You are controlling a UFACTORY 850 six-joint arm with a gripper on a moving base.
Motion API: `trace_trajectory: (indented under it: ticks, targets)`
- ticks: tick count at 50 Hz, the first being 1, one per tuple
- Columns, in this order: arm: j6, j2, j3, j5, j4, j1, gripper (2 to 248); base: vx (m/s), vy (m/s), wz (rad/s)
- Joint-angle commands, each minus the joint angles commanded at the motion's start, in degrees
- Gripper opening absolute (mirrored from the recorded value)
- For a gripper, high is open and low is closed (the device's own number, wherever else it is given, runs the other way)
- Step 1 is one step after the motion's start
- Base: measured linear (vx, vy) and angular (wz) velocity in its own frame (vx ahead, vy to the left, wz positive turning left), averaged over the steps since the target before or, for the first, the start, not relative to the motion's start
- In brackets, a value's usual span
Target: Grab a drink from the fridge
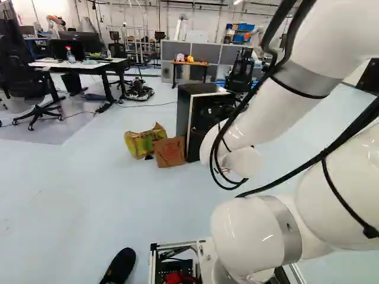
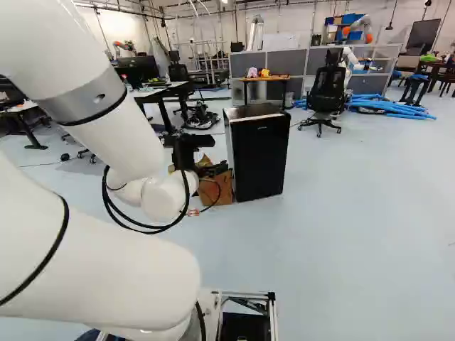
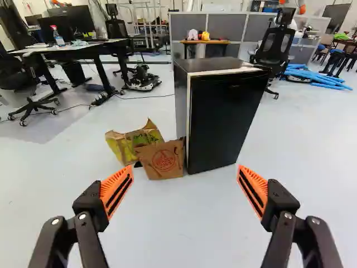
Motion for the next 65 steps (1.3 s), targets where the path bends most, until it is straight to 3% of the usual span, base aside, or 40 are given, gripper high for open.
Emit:
trace_trajectory:
  ticks: [31,65]
  targets:
    - [0.00,0.00,0.00,0.00,0.00,0.00,247,0.055,-0.005,0.004]
    - [0.00,0.00,0.00,0.00,0.00,0.00,247,0.071,-0.049,0.002]
